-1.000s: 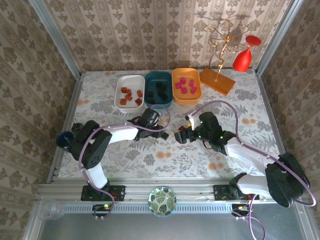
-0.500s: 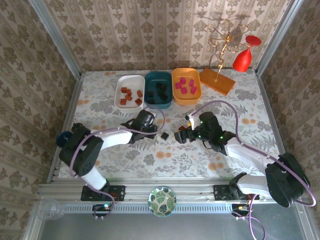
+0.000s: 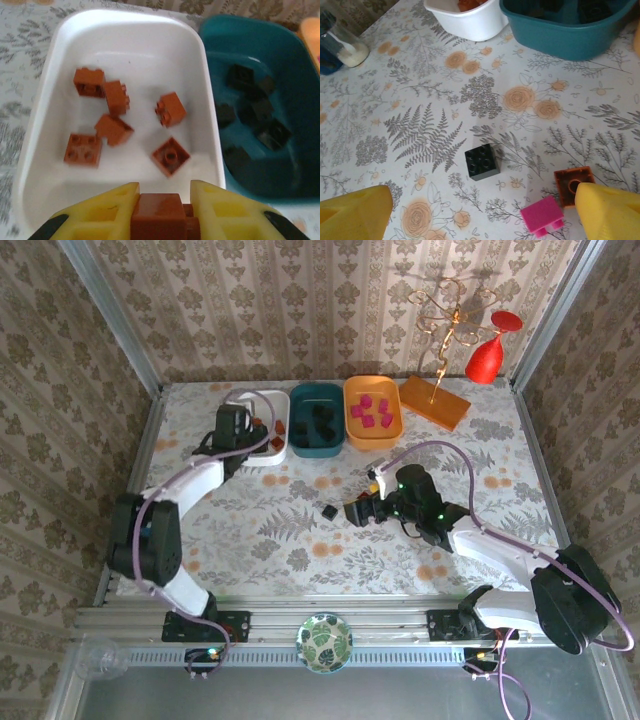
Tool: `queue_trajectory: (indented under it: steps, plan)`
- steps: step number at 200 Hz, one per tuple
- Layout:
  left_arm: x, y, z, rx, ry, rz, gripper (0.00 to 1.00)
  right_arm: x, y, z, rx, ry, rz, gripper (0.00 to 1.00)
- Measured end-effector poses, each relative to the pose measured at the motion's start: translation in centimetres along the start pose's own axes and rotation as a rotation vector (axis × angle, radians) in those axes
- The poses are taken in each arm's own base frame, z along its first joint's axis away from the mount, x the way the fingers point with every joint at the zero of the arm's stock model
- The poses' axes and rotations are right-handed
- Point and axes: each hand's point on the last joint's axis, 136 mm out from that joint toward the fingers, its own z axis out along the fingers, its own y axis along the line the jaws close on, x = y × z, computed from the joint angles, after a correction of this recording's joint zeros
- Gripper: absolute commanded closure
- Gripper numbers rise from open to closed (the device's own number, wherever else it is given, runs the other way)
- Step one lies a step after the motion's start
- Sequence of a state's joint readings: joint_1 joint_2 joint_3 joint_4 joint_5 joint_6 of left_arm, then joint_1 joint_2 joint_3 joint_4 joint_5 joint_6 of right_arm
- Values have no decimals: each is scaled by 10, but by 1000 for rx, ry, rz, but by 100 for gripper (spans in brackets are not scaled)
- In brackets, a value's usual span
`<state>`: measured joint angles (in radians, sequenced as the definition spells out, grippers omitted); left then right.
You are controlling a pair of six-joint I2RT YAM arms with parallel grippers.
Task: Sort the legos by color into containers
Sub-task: Place the lego in the container.
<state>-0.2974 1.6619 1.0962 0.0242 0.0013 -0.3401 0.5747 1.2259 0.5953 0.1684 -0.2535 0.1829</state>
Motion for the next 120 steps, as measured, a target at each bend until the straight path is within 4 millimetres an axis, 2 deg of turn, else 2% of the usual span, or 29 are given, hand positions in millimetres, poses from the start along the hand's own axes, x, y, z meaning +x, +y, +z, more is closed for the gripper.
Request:
queue_trajectory:
  steps: [42, 65, 80, 100, 120]
  plan:
    - [-11, 10, 72, -6, 61, -22, 68, 0, 7, -1, -12, -1, -8, 5]
    - [-10, 14, 94, -6, 97, -26, 60, -7, 7, -9, 0, -24, -12, 5]
    - [-10, 15, 97, -5, 115, -21, 51, -11, 4, -14, 28, -42, -7, 5]
    - [-15, 12, 91, 9, 113, -13, 41, -10, -10, -18, 115, -44, 21, 4]
    - [-20, 4, 70, 41, 95, -14, 35, -3, -26, -21, 202, -20, 57, 4]
